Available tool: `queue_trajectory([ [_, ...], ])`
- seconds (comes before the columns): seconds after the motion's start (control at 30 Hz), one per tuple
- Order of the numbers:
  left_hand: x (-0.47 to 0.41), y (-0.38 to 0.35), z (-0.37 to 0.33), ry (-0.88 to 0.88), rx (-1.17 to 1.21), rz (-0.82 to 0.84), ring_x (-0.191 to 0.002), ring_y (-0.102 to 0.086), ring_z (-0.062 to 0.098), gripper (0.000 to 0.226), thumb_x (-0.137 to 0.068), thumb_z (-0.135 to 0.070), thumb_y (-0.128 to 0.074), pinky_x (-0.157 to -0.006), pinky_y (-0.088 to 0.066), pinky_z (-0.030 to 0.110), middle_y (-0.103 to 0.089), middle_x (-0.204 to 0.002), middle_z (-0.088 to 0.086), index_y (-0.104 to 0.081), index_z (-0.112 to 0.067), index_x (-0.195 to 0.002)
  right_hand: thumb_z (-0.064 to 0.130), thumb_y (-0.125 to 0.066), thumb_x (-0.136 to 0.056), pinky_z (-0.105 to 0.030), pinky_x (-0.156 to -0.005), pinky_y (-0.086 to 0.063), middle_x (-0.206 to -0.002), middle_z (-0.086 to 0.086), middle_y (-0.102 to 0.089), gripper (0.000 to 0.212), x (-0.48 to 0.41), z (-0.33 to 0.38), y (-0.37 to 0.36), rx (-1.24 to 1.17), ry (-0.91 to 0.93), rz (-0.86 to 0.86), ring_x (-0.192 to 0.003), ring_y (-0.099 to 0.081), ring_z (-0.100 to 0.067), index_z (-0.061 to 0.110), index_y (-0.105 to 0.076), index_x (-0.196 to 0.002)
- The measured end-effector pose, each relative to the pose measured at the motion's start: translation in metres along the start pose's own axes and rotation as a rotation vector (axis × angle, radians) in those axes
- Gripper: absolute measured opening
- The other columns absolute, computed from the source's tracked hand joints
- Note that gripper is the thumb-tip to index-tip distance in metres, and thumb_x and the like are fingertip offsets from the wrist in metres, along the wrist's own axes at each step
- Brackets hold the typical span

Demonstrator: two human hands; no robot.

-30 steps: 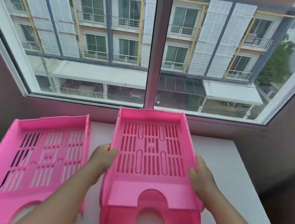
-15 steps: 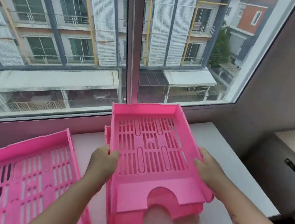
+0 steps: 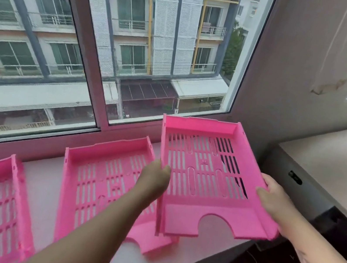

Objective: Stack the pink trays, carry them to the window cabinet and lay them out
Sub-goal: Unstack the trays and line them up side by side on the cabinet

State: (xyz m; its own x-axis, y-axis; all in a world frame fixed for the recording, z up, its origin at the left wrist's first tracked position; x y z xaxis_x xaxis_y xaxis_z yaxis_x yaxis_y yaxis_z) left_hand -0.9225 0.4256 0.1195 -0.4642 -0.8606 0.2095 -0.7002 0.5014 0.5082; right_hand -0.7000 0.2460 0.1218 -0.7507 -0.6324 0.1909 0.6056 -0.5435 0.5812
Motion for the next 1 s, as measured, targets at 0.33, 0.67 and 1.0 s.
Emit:
queue_trajectory([
  [0.33, 0.000, -0.065, -0.003, 0.040, -0.295, 0.016, -0.118, -0.054, 0.039, 0.043, -0.093, -0.040, -0.044, -0.102, -0.043, 0.057, -0.062, -0.113, 0.013, -0.052, -0.006, -0.118, 0.012, -0.043, -0.096, -0.051, -0.077, -0.057, -0.098, -0.003, -0.070, 0.030, -0.063, -0.047, 0.038, 0.001, -0.023, 0.146, -0.088, -0.068, -0.024, 0.024, -0.056, -0.120],
  [0.67, 0.015, -0.057, 0.025, 0.018, -0.199, -0.179, -0.150, -0.016, 0.019, 0.077, -0.095, -0.035, -0.054, -0.122, -0.017, 0.040, -0.016, -0.164, 0.006, -0.014, -0.011, -0.156, 0.003, -0.040, -0.095, -0.028, -0.057, -0.045, -0.093, 0.002, -0.068, 0.032, -0.088, -0.042, 0.004, -0.082, 0.036, 0.281, -0.080, -0.064, -0.013, 0.020, -0.057, -0.117],
  [1.0, 0.026, -0.063, 0.041, 0.124, 0.029, -0.131, -0.149, -0.019, 0.019, 0.072, -0.098, -0.033, -0.049, -0.119, -0.020, 0.042, -0.015, -0.164, 0.002, -0.010, -0.016, -0.156, 0.028, -0.042, -0.097, -0.042, -0.112, -0.031, -0.154, -0.009, -0.036, 0.059, -0.094, -0.042, -0.024, 0.476, 0.256, 0.218, -0.137, -0.039, -0.028, 0.015, -0.025, -0.152],
])
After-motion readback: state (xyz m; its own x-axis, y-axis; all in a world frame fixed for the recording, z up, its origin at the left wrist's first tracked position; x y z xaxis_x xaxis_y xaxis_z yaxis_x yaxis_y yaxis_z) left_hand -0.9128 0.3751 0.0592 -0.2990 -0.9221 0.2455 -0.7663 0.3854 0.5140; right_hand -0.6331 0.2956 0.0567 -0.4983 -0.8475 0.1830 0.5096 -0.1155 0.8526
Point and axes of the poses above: each hand's wrist, its own x-axis away from the middle knuckle, its own y-axis out of the back of the hand, z = x × y, the point moved 2 cm from there along -x, towards the middle knuckle
